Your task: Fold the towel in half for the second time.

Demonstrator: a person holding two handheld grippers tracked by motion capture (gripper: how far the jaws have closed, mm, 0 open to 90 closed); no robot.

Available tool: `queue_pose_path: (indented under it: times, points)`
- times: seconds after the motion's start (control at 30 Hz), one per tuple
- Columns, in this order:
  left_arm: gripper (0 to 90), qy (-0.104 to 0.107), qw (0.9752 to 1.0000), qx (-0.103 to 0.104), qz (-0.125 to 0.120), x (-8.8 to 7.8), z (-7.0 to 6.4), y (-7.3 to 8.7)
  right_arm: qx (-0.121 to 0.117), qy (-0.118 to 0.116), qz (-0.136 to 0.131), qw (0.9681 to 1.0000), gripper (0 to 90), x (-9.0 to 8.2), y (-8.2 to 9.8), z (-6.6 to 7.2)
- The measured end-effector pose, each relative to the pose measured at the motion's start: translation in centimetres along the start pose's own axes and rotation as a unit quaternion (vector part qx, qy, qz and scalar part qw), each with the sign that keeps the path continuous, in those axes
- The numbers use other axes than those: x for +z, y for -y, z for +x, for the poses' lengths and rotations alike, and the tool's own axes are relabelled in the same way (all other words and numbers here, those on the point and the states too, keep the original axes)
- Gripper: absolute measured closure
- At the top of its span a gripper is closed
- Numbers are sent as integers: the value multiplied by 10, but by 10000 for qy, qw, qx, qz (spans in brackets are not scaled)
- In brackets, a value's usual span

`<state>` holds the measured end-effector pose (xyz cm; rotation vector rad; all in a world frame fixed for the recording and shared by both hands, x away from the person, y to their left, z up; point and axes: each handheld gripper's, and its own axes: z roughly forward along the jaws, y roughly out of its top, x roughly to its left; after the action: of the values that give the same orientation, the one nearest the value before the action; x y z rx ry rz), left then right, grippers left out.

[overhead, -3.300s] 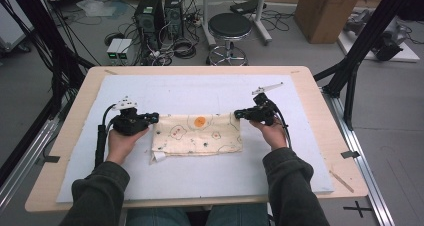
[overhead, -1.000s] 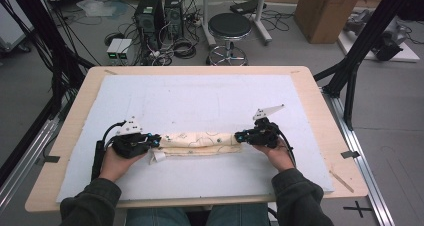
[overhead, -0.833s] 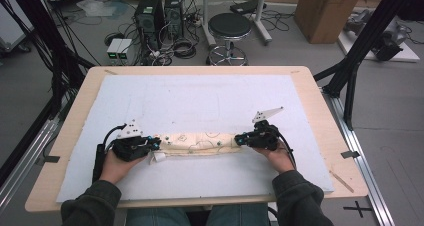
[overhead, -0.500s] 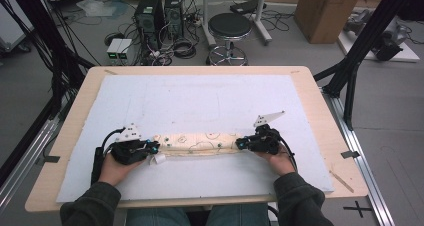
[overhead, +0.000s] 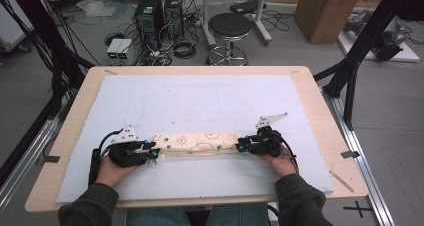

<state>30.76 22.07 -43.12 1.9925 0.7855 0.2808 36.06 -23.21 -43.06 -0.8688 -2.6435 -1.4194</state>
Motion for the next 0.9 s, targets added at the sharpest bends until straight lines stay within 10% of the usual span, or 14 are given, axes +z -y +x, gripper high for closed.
queue_pose_path:
  times: [0.33,0.67,0.9]
  points:
    - [489,154,9989,-103,-430,-7,-1,-21,-12,-172,-409,9990,526,-17,-17,8]
    - [809,220,9996,181,-44,34,-17,-48,-211,-272,-164,9993,751,13,-51,15]
    - [873,298,9989,287,201,56,-21,-56,-318,-441,125,9984,834,42,-65,21]
